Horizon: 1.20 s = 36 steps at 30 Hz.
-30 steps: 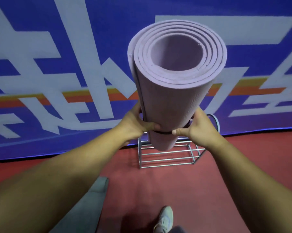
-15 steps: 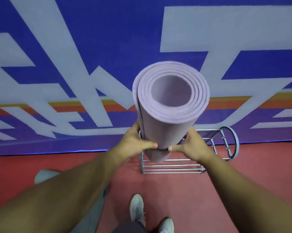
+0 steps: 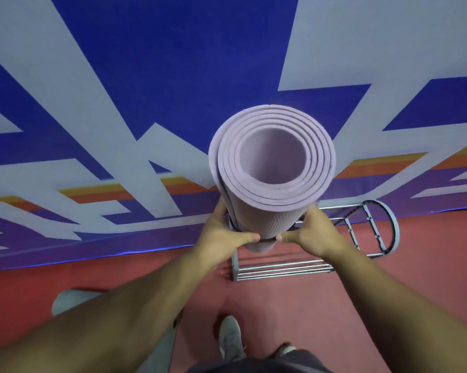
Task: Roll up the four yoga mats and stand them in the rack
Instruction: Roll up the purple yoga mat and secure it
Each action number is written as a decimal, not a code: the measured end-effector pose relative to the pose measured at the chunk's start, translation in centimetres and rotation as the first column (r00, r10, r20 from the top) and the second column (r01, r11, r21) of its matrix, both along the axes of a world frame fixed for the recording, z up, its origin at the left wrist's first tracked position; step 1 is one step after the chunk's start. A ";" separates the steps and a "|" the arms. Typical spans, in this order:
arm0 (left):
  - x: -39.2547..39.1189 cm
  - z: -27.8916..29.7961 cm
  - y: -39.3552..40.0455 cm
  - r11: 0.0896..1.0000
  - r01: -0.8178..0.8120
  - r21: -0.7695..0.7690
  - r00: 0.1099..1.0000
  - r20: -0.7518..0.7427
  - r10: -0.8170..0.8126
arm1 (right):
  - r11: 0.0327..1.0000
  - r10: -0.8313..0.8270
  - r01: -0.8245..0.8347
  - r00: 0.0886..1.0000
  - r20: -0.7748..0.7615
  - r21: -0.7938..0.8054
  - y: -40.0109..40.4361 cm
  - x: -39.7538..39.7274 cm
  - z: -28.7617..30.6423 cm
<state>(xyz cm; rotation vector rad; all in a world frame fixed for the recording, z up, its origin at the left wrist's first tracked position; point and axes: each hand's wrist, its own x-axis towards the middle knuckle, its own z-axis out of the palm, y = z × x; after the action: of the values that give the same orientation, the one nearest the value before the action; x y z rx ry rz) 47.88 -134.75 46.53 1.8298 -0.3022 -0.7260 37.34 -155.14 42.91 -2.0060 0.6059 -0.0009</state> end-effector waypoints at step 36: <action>-4.1 -9.5 -2.0 0.984 0.083 0.161 0.934 -0.357 -0.020 | 0.791 -0.131 0.227 0.970 -0.206 0.568 1.1 -3.5 -9.0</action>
<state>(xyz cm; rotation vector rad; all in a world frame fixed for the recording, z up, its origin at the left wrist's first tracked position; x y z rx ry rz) 43.80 -136.80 37.06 1.8147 -0.0502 -1.1309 33.84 -154.02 33.91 -1.3408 0.7865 0.2103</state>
